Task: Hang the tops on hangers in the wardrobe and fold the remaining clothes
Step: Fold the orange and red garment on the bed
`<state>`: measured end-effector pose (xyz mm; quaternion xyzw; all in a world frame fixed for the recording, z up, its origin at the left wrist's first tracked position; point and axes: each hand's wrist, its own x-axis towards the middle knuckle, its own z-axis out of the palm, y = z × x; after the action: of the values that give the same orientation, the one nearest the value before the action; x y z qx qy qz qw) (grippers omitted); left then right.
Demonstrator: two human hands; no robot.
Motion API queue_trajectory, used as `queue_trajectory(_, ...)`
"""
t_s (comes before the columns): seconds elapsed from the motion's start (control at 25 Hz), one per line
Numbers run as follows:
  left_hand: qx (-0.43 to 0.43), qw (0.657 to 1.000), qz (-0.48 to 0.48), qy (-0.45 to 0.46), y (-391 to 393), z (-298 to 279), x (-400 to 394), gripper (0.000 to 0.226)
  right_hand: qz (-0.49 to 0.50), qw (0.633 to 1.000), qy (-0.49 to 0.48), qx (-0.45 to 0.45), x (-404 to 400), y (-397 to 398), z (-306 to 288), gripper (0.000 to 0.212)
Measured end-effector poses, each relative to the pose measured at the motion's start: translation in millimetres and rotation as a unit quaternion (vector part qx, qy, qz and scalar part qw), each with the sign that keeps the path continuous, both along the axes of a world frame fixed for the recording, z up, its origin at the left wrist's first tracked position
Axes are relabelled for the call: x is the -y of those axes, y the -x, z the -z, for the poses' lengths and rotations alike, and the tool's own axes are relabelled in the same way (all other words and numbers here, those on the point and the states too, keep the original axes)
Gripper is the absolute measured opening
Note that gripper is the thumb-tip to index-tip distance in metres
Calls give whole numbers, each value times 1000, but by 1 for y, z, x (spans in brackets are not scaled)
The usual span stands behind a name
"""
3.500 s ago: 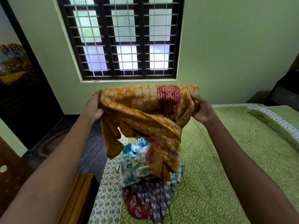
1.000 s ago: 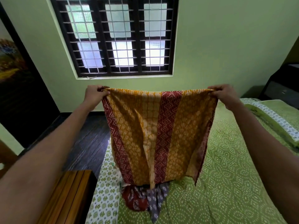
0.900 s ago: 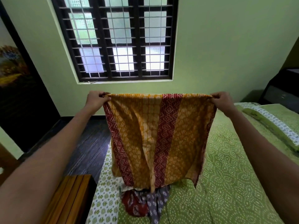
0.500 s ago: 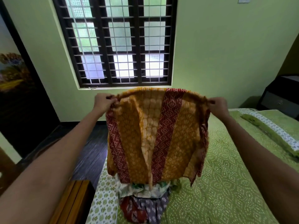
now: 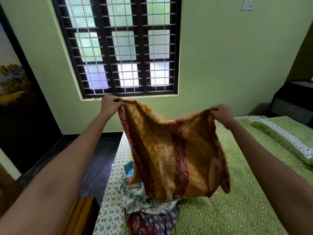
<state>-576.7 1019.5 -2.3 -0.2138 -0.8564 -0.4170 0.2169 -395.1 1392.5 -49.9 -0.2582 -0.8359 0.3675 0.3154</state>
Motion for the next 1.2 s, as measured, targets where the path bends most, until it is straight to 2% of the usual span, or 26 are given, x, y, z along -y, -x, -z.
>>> queue_trajectory(0.04, -2, 1000, 15, 26, -3, 1, -7, 20, 39, 999, 1, -19, -5, 0, -1, 23)
queue_trajectory(0.08, -12, 997, 48, 56, -9, 0, -16, 19, 132, 988, 38, -73, -12, -3, -3, 28)
queue_trajectory(0.12, -22, 994, 75, 73, -14, -1, -22, 18, 219, 964, 105, -106, -16, -10, -3, 31)
queue_trajectory(0.16, -34, 994, 78, 72, -14, -3, -22, 19, 263, 950, 134, -105, -24, -11, 3, 31)
queue_trajectory(0.2, -37, 997, 53, 51, -8, -4, -18, 19, 236, 959, 120, -104, -20, -12, 6, 27)
queue_trajectory(0.28, -9, 996, -57, -72, 9, 1, 1, 13, 72, 996, 39, -44, -7, -2, 12, 19)
queue_trajectory(0.32, 16, 988, -97, -115, 17, 6, 11, 10, 36, 999, -3, -25, -7, 1, 16, 21)
queue_trajectory(0.36, 40, 989, -83, -116, 17, 9, 14, 13, 42, 999, -13, -30, -7, 1, 13, 23)
queue_trajectory(0.44, 58, 998, 25, -9, 10, 10, 6, 24, 132, 987, 23, -90, -20, -4, 15, 22)
queue_trajectory(0.48, 38, 997, 48, 36, 6, 9, 3, 25, 150, 984, 34, -93, -24, -7, 17, 22)
queue_trajectory(0.6, 5, 1000, 1, 6, 11, 3, 14, 24, 51, 997, -19, -53, -19, -8, 17, 32)
queue_trajectory(0.76, 2, 992, 24, 127, 19, 10, 25, 25, 73, 995, -56, -27, -25, 3, 12, 24)
queue_trajectory(0.88, 7, 994, 10, 105, 24, 8, 27, 26, 59, 997, -43, -5, -25, 6, 10, 24)
queue_trajectory(1.04, 6, 1000, -6, 9, 19, 4, 26, 27, 70, 995, -61, -32, -20, 9, -9, 40)
queue_trajectory(1.2, -1, 1000, 9, 8, 17, 2, 28, 27, 83, 994, -71, -29, -19, 10, -14, 35)
